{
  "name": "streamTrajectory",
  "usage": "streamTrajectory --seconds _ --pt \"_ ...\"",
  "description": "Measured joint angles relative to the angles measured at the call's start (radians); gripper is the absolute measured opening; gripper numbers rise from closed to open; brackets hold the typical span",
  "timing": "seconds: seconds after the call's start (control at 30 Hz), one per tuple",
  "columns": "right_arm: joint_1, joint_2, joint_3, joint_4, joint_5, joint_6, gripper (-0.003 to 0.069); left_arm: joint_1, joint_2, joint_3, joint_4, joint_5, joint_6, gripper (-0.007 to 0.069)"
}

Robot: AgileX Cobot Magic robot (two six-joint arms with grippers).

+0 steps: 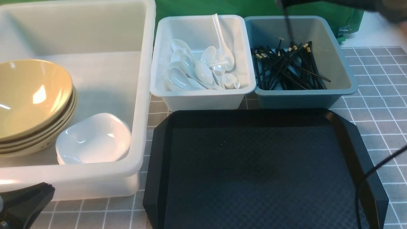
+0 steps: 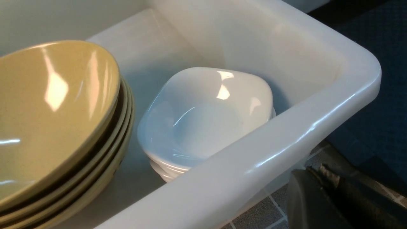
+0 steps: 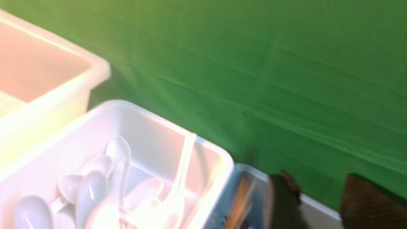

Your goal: On grey table put chopsticks spoon bowls plates into blue grey white boxes.

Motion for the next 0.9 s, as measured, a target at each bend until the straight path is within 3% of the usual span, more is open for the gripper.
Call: streamTrajectory --seconds 0.13,0.17,0.2,0.3,0.4,0.7,0.9 --pt "-0.016 -0.039 -0.066 -0.001 0.141 0.010 0.0358 0.000 0.000 0.000 -0.001 0.000 0.000 -0.0011" --pt "-0.019 -0.125 -0.114 -0.001 0.284 0.011 0.0316 0.000 0.000 0.000 -0.001 0.000 0.000 -0.0011" --pt "-0.019 -0.135 -0.116 -0.001 0.284 0.011 0.0308 0.000 0.000 0.000 -0.001 0.000 0.000 -0.0011" --pt "-0.019 -0.305 -0.089 -0.001 0.370 -0.003 0.0156 0.000 0.000 0.000 -0.001 0.000 0.000 -0.0011" --pt "-0.019 -0.527 0.084 0.000 0.312 -0.013 0.0041 0.000 0.000 0.000 -0.001 0.000 0.000 -0.0011" --pt "-0.020 -0.937 0.748 0.000 0.062 -0.048 0.0034 0.000 0.000 0.000 -0.001 0.000 0.000 -0.0011" --pt "-0.021 -1.085 1.058 0.000 0.028 -0.058 0.0034 0.000 0.000 0.000 -0.001 0.000 0.000 -0.0011"
